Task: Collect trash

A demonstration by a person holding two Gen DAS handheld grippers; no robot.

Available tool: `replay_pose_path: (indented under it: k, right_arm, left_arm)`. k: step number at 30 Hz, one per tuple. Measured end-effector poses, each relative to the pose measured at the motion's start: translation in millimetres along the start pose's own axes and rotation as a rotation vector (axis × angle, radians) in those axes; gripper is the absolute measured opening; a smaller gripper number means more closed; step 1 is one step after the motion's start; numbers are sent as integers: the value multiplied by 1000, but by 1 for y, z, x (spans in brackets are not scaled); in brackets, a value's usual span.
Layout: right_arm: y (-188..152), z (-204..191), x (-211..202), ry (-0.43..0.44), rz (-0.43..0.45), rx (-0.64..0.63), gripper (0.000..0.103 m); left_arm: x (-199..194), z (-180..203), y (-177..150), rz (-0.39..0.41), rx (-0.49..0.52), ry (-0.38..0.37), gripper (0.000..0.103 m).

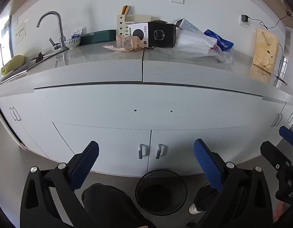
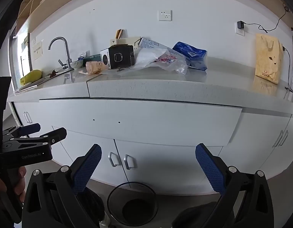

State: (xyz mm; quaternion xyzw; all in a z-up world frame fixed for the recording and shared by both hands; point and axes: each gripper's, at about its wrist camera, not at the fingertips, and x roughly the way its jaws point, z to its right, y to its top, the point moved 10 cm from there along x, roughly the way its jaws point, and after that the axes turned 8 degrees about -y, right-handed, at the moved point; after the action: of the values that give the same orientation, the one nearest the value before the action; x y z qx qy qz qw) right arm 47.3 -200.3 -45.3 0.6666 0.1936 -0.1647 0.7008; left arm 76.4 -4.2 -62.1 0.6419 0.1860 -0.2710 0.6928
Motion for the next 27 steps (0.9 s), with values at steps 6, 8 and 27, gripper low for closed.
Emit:
replay_pose_path:
  k: [6,8,27]
  right_arm:
    - [-2,0,1,0,-4,6,100]
    - [-2,0,1,2,-5,6,100]
    - [-2,-1,-1,-1,-6,4,100]
  left_arm:
    - [0,2,-1,-2,8,3,99]
    - [0,3,-1,-4,10,3,99]
    - [0,6,-3,-5,30,5,99]
